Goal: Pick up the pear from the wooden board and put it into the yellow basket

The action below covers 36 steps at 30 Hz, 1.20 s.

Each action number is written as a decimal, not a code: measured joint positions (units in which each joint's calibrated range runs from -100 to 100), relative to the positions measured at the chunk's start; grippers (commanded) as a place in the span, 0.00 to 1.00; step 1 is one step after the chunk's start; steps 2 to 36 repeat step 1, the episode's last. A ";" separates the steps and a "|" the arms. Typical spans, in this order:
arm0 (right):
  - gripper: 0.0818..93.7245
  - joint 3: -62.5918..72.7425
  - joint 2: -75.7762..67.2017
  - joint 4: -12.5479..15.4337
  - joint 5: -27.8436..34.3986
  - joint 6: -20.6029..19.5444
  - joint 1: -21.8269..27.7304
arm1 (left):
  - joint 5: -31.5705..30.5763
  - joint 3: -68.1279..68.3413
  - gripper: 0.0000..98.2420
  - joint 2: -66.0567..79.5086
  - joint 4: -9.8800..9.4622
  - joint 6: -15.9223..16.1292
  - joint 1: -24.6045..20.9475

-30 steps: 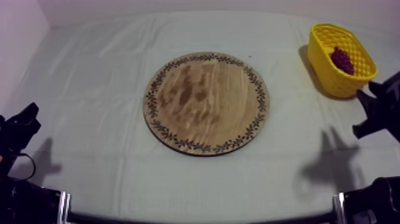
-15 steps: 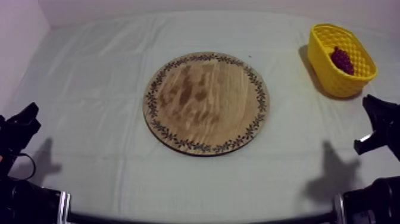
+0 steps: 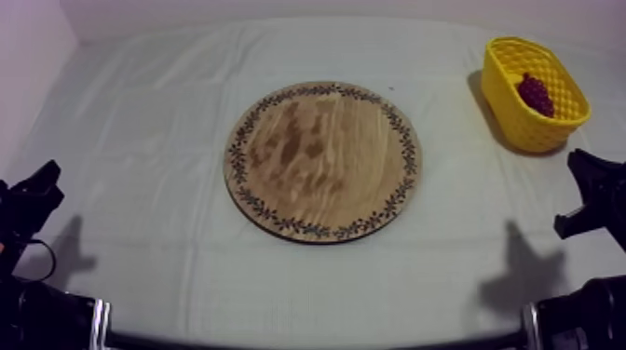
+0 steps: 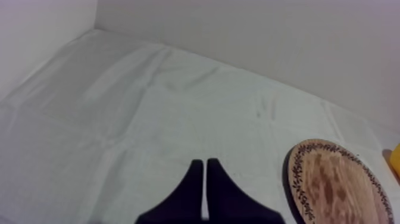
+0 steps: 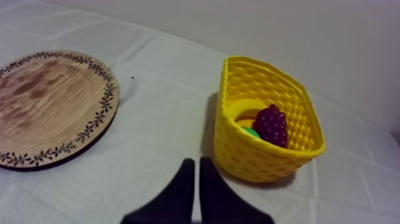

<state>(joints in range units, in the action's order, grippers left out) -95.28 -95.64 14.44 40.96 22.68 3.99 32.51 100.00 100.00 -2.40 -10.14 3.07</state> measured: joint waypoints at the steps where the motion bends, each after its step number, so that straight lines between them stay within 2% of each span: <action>1: 0.00 0.00 0.00 0.00 0.00 0.00 0.00 | 0.00 0.00 0.00 0.00 0.00 0.00 0.00; 36: 0.00 0.00 0.00 0.00 0.00 0.00 0.00 | 0.00 0.00 0.00 0.00 0.00 0.00 0.00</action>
